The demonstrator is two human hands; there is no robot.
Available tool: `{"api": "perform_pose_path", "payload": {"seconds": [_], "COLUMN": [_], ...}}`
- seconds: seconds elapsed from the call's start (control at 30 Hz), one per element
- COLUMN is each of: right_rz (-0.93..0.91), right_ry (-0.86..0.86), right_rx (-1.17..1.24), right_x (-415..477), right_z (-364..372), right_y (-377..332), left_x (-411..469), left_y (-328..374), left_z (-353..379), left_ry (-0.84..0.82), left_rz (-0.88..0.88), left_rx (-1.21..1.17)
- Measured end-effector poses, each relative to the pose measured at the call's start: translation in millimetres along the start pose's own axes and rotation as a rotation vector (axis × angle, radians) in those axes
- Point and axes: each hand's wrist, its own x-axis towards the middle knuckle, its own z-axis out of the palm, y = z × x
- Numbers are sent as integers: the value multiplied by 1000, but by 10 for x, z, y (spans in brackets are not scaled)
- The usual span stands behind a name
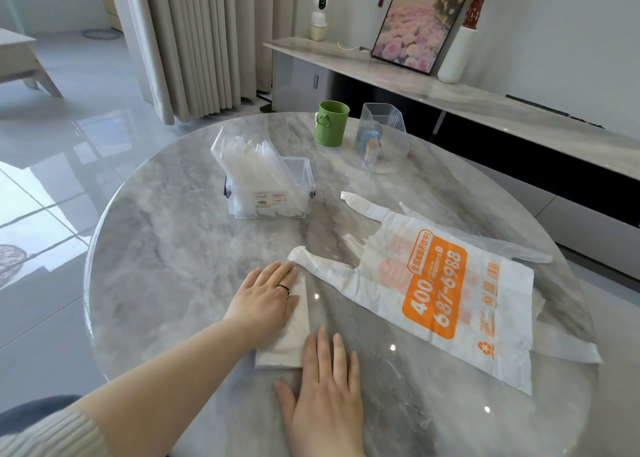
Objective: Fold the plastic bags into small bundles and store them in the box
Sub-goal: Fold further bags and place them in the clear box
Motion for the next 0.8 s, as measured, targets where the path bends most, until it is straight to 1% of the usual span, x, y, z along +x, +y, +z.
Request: {"api": "perform_pose_path", "payload": {"seconds": [0.07, 0.1, 0.17, 0.2, 0.27, 0.33, 0.43, 0.5, 0.63, 0.7, 0.8], "right_rz": [9, 21, 35, 27, 11, 42, 51, 29, 15, 19, -9], "right_ry": [88, 162, 291, 313, 281, 224, 228, 238, 186, 117, 49], "right_rx": [-7, 8, -12, -37, -94, -80, -55, -60, -13, 35, 113], "right_x": [-9, 7, 45, 79, 144, 179, 203, 209, 203, 184, 175], "right_z": [-6, 7, -33, -75, -145, -188, -194, -203, -202, -204, -234], "right_y": [14, 20, 21, 13, 2, -22, -57, -69, -76, -66, -33], "left_x": [6, 17, 32, 40, 51, 55, 65, 63, 69, 59, 37], "left_y": [-1, -8, -49, -84, -175, -250, -336, -370, -408, -397, -382], "left_z": [-57, -109, -228, -280, -348, -380, -415, -444, -440, -443, -519], "left_ry": [11, 1, -13, -31, -85, -156, -268, -306, -320, -305, -266], "left_rz": [-3, -17, -46, -62, -102, -153, -249, -285, -293, -287, -216], "left_rx": [-18, -38, -124, -170, -228, -239, -260, -257, -267, -289, -386]}}
